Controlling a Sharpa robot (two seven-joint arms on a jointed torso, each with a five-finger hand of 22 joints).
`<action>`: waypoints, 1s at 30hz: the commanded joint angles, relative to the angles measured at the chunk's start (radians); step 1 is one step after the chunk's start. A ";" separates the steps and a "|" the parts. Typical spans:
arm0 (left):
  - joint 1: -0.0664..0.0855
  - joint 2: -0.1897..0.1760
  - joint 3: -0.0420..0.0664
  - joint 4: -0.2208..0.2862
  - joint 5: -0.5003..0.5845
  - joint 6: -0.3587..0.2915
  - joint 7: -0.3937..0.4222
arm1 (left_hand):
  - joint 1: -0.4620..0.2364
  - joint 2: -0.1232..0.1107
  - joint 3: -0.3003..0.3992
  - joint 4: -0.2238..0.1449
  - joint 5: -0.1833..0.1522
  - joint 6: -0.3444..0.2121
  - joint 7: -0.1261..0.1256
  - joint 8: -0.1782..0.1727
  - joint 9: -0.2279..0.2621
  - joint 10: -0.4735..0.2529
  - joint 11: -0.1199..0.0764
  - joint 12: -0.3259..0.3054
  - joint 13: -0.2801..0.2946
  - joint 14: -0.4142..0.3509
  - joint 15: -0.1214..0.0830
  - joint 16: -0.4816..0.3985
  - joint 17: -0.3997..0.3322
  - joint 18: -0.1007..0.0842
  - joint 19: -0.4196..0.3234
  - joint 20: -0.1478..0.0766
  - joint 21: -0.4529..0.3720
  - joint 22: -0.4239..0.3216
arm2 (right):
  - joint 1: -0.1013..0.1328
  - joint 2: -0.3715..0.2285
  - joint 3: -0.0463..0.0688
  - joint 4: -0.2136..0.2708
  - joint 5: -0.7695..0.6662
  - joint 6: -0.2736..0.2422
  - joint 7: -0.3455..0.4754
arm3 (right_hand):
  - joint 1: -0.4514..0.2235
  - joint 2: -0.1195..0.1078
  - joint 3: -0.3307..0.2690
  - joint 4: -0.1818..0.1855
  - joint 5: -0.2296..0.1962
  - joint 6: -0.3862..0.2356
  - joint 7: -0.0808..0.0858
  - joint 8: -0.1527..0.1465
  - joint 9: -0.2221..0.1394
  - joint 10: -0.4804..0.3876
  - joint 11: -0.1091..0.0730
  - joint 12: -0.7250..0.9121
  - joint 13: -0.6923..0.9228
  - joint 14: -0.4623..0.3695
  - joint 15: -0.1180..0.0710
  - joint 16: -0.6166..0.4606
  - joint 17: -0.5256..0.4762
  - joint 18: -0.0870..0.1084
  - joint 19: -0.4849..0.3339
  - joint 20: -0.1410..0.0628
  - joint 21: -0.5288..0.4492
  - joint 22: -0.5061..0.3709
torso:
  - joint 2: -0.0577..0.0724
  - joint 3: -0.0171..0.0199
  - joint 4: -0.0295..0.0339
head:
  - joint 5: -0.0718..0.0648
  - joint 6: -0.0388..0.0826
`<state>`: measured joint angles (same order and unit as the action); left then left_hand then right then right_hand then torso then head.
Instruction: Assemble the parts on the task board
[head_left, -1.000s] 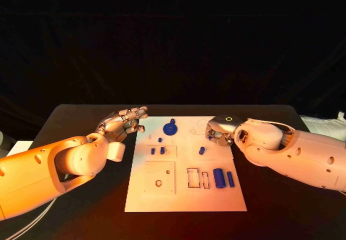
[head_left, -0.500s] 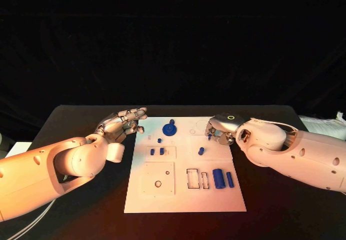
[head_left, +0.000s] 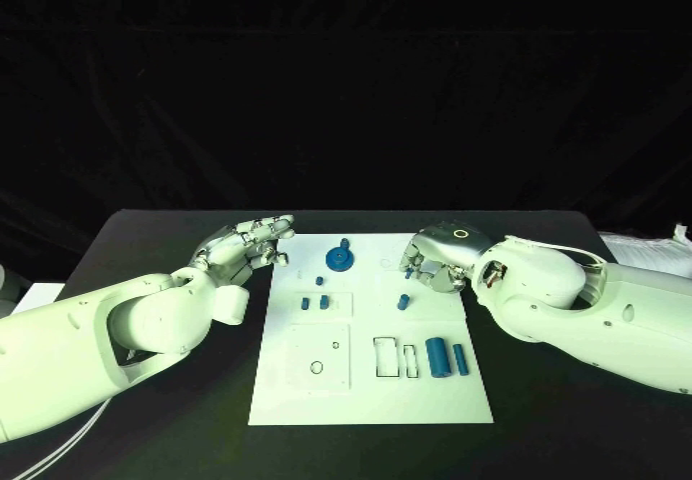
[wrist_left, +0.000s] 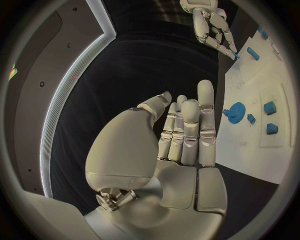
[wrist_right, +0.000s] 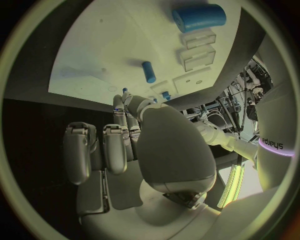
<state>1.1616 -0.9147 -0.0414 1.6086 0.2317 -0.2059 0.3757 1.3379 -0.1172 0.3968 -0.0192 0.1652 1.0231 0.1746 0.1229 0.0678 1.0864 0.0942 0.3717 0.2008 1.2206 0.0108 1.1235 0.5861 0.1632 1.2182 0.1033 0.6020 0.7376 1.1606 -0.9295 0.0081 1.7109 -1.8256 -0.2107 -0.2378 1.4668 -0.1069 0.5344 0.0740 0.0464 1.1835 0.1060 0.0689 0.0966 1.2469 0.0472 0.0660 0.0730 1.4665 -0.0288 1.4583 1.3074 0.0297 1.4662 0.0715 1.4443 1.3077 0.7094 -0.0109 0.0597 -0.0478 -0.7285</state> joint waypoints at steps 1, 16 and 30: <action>0.000 0.003 0.000 0.001 0.003 0.008 0.004 | 0.001 0.006 -0.004 -0.004 0.005 -0.008 0.001 0.003 -0.001 -0.010 -0.001 0.006 0.001 -0.006 0.000 0.006 -0.003 0.018 0.004 0.005 -0.004 -0.002 | -0.001 0.012 0.001 0.030 0.000 -0.024 -0.001 | -0.010 0.000 -0.001 -0.003 0.001 0.007 -0.001 0.004 0.001 0.009 -0.002 -0.001 -0.001 0.076 0.000 -0.002 0.111 0.013 0.018 0.001 0.004 0.090 | 0.000 0.0005 0.0019 | 0.009 -0.002; -0.002 0.011 0.000 0.001 0.003 0.015 0.005 | -0.010 0.006 -0.011 0.003 0.003 -0.011 0.002 0.005 0.000 -0.017 0.002 0.014 0.003 -0.007 0.003 0.008 -0.004 0.017 0.004 0.007 -0.006 -0.003 | -0.062 0.118 -0.003 0.079 -0.002 -0.019 0.034 | -0.018 -0.006 -0.006 -0.005 0.002 0.008 0.003 0.004 0.002 0.009 0.000 -0.002 -0.003 0.076 0.002 -0.002 0.111 0.013 0.018 0.002 0.002 0.089 | 0.001 -0.0017 0.0001 | 0.068 -0.034; -0.002 0.015 0.000 0.006 0.003 0.022 0.008 | -0.023 0.007 -0.022 0.011 0.002 -0.015 0.003 0.008 0.000 -0.026 0.003 0.028 0.007 -0.009 0.004 0.011 -0.007 0.018 0.004 0.010 -0.009 -0.005 | -0.135 0.192 -0.015 0.031 -0.002 -0.005 0.060 | -0.019 -0.006 -0.007 -0.006 0.002 0.007 0.005 0.003 0.002 0.009 0.002 -0.002 -0.004 0.076 0.003 -0.002 0.110 0.014 0.017 0.003 0.001 0.087 | 0.000 -0.0016 0.0005 | 0.086 -0.050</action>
<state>1.1599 -0.9025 -0.0416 1.6104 0.2317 -0.2035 0.3758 1.3241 -0.1124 0.3817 -0.0095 0.1652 1.0161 0.1781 0.1268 0.0679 1.0683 0.0980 0.3926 0.2060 1.2172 0.0142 1.1282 0.5804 0.1632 1.2219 0.1069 0.5961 0.7339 1.0282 -0.7410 -0.0071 1.7440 -1.8218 -0.2284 -0.1977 1.4605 -0.1134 0.5311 0.0714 0.0456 1.1855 0.1081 0.0694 0.0974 1.2529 0.0470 0.0659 0.0696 1.4664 -0.0288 1.4583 1.3080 0.0297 1.4662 0.0716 1.4443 1.3074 0.7096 -0.0128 0.0597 0.0368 -0.7777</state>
